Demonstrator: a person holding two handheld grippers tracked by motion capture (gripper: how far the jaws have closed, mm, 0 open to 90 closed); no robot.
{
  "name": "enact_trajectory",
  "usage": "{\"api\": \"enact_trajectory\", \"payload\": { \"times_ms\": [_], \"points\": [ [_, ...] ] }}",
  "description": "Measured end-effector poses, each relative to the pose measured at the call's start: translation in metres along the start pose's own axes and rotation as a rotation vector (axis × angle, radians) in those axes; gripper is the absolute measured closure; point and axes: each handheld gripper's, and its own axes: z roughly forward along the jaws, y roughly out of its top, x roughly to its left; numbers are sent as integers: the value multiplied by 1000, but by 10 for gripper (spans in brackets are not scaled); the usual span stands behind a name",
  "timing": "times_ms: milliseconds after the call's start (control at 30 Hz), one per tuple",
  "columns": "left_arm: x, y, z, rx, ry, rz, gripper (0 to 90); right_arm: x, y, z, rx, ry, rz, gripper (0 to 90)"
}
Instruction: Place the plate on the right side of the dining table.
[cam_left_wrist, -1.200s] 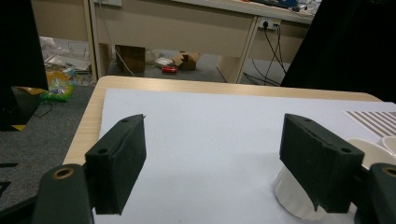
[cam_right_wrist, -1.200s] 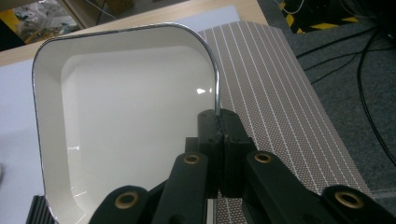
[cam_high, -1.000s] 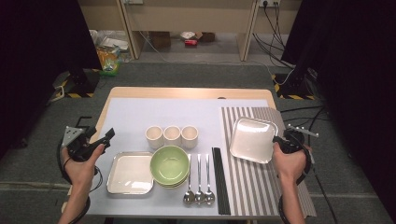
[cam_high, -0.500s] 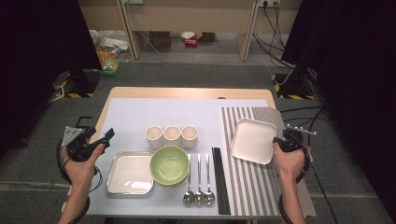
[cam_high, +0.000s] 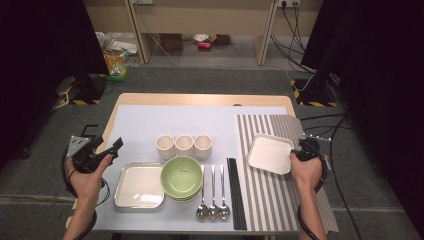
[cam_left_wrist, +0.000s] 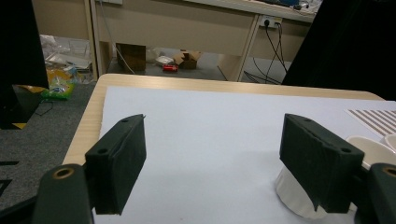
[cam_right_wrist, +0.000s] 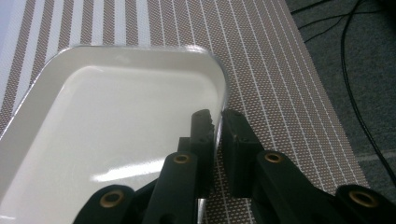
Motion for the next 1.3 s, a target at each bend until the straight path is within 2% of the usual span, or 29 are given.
{"api": "enact_trajectory", "payload": {
  "times_ms": [167, 400, 767, 1067, 1300],
  "points": [
    [0, 0, 0, 1, 0, 0, 221, 1, -1, 1, 26, 1, 8, 765],
    [1, -1, 0, 1, 0, -1, 221, 3, -8, -6, 54, 7, 11, 708],
    [0, -2, 0, 6, 1, 1, 221, 7, -14, -8, 115, -18, -20, 761],
    [1, -3, 0, 11, 2, 1, 221, 5, -15, -7, 139, -5, -56, 805],
    [1, -3, 0, 11, 3, 2, 221, -3, -11, -8, 137, -53, -87, 845]
  ]
}}
